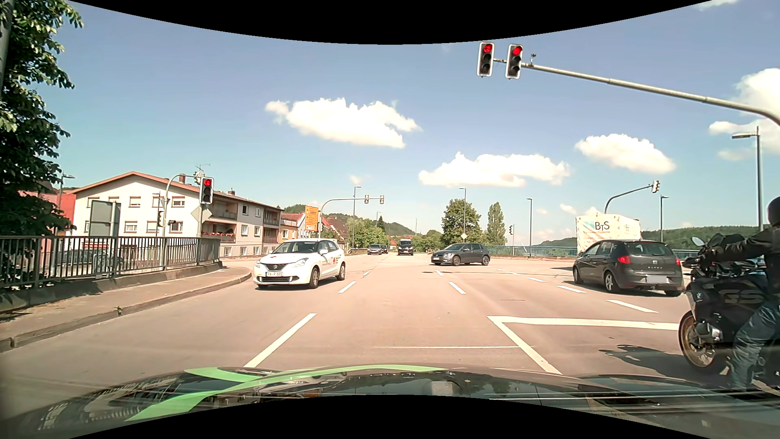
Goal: Follow the waypoints while adhering to traffic rules and regulations
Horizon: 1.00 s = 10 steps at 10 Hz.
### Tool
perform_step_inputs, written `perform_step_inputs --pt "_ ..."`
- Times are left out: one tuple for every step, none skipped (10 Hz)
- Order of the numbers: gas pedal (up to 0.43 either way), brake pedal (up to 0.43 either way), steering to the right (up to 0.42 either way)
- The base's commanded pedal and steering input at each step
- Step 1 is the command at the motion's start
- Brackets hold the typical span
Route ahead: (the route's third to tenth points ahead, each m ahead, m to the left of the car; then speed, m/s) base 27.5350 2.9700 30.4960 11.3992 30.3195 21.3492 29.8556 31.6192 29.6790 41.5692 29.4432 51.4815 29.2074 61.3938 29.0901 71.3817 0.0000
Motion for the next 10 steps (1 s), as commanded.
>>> perform_step_inputs --pt "0.0 0.28 -0.005" --pt "0.0 0.28 -0.006" --pt "0.0 0.274 -0.006" --pt "0.0 0.28 -0.007" --pt "0.0 0.28 -0.007" --pt "0.0 0.28 -0.006" --pt "0.0 0.28 -0.007" --pt "0.0 0.28 -0.007" --pt "0.0 0.28 -0.007" --pt "0.0 0.28 -0.006"
